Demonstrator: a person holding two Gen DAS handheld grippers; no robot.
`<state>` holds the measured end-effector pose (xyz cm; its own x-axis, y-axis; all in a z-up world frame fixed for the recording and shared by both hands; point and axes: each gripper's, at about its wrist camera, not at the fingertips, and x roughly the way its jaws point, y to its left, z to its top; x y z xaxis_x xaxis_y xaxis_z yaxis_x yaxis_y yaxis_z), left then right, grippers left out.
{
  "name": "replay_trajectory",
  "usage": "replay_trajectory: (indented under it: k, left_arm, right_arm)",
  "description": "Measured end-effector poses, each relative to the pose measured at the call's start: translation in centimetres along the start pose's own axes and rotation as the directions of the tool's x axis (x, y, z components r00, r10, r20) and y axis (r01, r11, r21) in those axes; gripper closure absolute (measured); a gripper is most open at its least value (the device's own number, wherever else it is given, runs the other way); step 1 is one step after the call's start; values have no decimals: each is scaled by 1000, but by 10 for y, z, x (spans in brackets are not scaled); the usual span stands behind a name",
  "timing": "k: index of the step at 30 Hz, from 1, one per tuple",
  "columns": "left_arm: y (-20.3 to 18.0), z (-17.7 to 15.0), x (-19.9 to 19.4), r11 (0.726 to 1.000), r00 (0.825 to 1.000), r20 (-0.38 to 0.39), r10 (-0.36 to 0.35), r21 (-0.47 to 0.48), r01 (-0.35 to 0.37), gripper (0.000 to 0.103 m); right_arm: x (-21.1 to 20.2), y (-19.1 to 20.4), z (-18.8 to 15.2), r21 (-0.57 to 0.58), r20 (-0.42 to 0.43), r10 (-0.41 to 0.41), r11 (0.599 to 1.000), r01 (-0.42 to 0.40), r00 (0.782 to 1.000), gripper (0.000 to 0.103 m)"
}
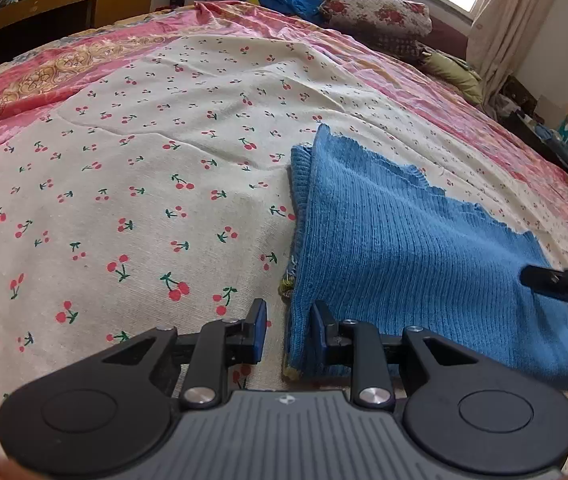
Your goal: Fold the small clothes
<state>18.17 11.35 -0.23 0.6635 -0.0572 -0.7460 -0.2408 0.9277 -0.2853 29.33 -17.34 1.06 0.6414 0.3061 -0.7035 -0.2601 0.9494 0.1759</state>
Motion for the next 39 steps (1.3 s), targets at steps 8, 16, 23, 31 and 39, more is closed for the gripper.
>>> replay_trajectory:
  k: [8,16,23,31,39]
  left_arm:
    - [7,0,2,999,999,-8,-33,-15,33,70]
    - [11,-1,2,998,998,-10,-56,-26,56,70]
    - [13,-1,2,997,997,-14,-72,-27,72,70]
    - [16,0,3,996,996,-18,-86,-31,85,70]
    - [16,-1,4,996,996,-20,-90,-24,89,70]
  right_arm:
    - [24,39,8,-68,-40,42,997,-44,998,74]
    - [45,83,15,-157,-85,69,984,-82,994,74]
    - [66,120,22,-204,-133,108,970,-134,985,74]
    - [86,143,26,-213,-176,111,966,-148,978,74]
    - [96,154,29,-213,-194,112,965,-154,974,74]
